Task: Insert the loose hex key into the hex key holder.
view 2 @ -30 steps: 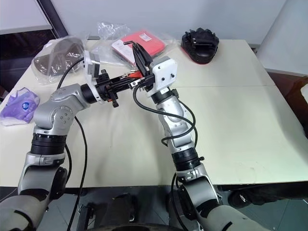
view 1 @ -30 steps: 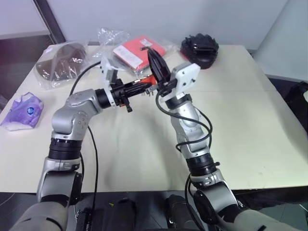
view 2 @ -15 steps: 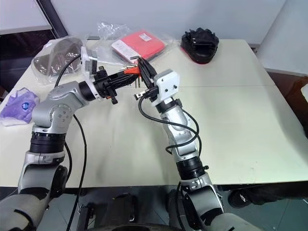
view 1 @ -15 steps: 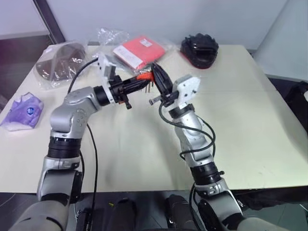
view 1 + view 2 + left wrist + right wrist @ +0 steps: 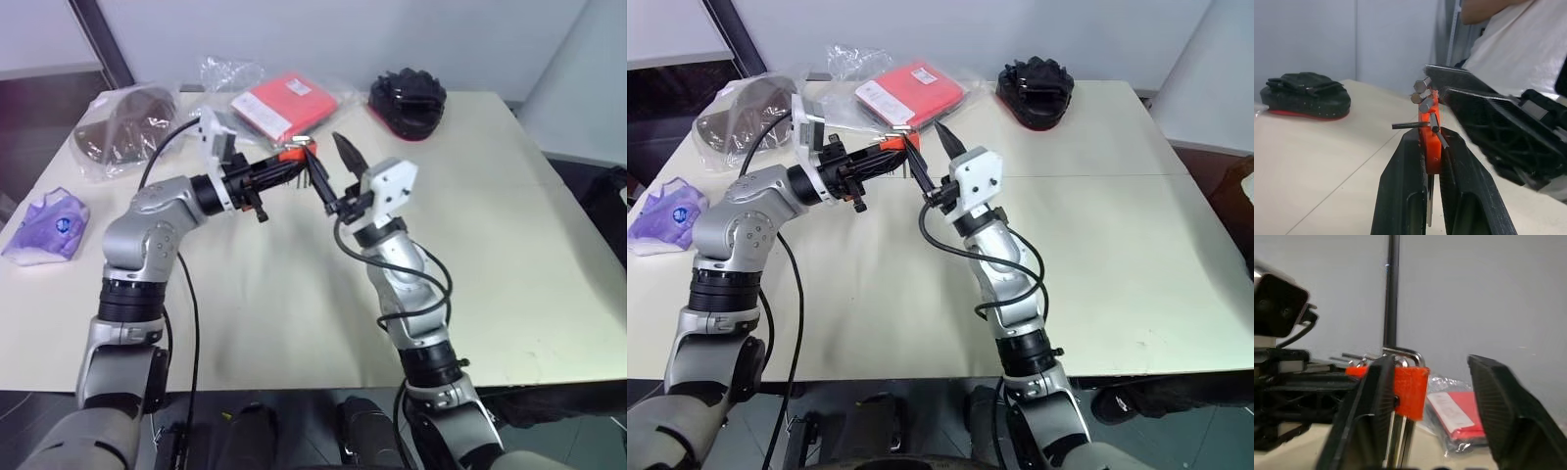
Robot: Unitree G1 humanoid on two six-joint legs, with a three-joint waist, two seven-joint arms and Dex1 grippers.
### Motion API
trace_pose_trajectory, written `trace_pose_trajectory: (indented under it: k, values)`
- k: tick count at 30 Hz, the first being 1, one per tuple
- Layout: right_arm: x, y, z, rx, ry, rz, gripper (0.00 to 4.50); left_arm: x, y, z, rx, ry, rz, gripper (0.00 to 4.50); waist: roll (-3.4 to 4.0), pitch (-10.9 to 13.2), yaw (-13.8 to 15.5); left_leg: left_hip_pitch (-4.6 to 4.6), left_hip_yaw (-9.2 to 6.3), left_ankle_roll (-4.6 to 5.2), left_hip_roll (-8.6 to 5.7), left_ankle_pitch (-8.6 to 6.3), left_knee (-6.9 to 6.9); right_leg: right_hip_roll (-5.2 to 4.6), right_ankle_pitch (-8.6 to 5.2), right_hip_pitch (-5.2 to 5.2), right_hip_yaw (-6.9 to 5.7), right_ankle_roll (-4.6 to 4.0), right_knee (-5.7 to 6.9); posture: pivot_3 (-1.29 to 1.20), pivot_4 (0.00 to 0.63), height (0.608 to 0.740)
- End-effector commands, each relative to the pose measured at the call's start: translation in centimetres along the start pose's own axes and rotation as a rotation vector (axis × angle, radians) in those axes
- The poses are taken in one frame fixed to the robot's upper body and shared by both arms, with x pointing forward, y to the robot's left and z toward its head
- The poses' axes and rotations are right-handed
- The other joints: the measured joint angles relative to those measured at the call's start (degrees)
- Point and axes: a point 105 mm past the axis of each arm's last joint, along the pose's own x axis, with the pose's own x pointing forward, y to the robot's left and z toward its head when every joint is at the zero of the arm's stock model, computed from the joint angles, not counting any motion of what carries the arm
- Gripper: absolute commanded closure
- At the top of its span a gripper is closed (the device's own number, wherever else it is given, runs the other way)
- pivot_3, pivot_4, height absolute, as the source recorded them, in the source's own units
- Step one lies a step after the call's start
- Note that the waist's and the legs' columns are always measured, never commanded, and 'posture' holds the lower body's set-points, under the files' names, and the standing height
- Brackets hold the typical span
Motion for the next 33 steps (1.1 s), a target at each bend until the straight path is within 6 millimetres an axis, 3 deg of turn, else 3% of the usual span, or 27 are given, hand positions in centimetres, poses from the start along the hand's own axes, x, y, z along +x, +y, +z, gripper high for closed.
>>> trace_pose_trajectory:
  k: [1,6,13,23,27,33]
  values:
    - [-1.8,-1.2,2.0,-0.034,-0.016,0.01,2.01,0.2,-0.5,1.2,0.038,-0.038,-0.017,4.5,0.0,0.0,0.0,0.0,0.0,0.0,0.0,0.0,0.0,0.0,0.0,0.0,0.0,0.0,-0.01,0.0,0.15,0.74]
    - [-5.9,-3.6,2.4,-0.111,0.11,0.022,2.01,0.9,-1.2,-0.6,-0.064,-0.014,-0.043,4.5,0.0,0.01,0.22,-0.02,-0.02,0.01,-0.05,0.0,0.0,-0.01,-0.01,0.08,0.02,0.01,-0.17,0.0,0.15,0.74]
    - [-11.6,-7.7,2.5,-0.245,0.3,-0.098,2.01,2.8,-2.7,-6.2,-0.392,0.077,-0.069,4.5,-0.02,0.02,0.15,-0.01,0.07,0.02,-0.1,-0.01,0.0,0.06,-0.02,0.2,0.02,0.03,-0.3,0.0,0.15,0.74]
    - [-12.8,-7.0,2.5,-0.266,0.332,-0.142,2.01,4.9,-5.1,-12.2,-0.659,0.263,-0.083,4.5,-0.01,0.01,0.25,0.02,0.06,0.02,-0.12,-0.01,-0.02,0.08,-0.03,0.24,0.04,0.03,-0.38,0.0,0.15,0.74]
    - [-13.0,-6.6,2.3,-0.269,0.336,-0.157,2.01,4.8,-5.0,-14.4,-0.778,0.327,-0.004,4.5,-0.01,0.01,0.28,-0.01,0.06,0.02,-0.14,-0.01,-0.02,0.06,-0.02,0.28,0.05,0.03,-0.47,0.0,0.15,0.74]
    - [-13.2,-6.3,2.1,-0.267,0.346,-0.165,2.01,3.8,-5.1,-16.1,-0.822,0.38,0.045,4.5,-0.01,0.01,0.2,0.0,0.04,0.01,-0.13,-0.01,-0.03,0.06,-0.02,0.27,0.04,0.03,-0.47,0.0,0.15,0.74]
